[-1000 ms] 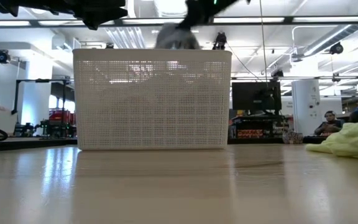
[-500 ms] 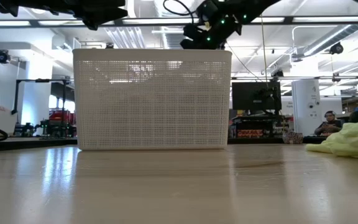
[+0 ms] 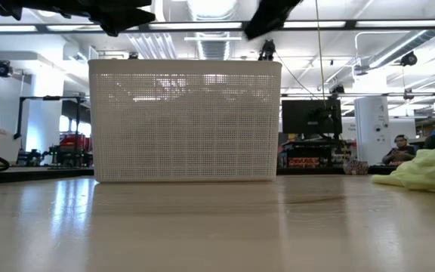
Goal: Sort clothes
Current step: Put the yellow shirt into the white laundry bin
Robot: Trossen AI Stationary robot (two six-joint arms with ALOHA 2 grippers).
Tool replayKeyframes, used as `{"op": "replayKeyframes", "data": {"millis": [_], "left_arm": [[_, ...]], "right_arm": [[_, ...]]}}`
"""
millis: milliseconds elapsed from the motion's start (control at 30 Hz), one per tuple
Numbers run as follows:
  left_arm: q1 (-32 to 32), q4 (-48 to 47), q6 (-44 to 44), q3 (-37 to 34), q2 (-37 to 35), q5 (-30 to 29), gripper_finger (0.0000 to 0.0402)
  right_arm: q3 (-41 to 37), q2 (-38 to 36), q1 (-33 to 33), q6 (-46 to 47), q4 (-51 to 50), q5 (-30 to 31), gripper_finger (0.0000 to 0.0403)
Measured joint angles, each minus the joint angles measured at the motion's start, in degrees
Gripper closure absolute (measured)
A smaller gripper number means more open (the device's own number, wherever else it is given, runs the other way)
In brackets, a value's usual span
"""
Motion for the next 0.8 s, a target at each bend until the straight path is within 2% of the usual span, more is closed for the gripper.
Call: {"op": "replayKeyframes", "data": {"millis": [133,300,500,667,800], "left_arm": [[0.0,-0.2,0.0,0.0,-0.2,0.0,0.0095],[0.0,-0.8,0.1,0.0,-0.6,0.0,0.0098],[0.0,-1.5,-0.1,0.0,-0.7,0.0,0.0108],[0.0,-1.8,-0.3,0.0,-0.7,0.0,0.0103],[0.0,-1.8,-0.6,0.0,-0.7,0.0,0.0094]], "right_arm": [[-0.1,-5.7,8.6,4.0,-10.0,3.9,0.0171],[-3.8,-8.8,20.8,16.7,-19.9,7.3,0.0162],[-12.4,-9.8,33.1,38.2,-27.9,4.8,0.0148],[-20.5,-9.8,41.3,54.3,-28.0,1.1,0.0134],[-25.3,-8.3,47.2,63.6,-27.9,0.1,0.0120]]}}
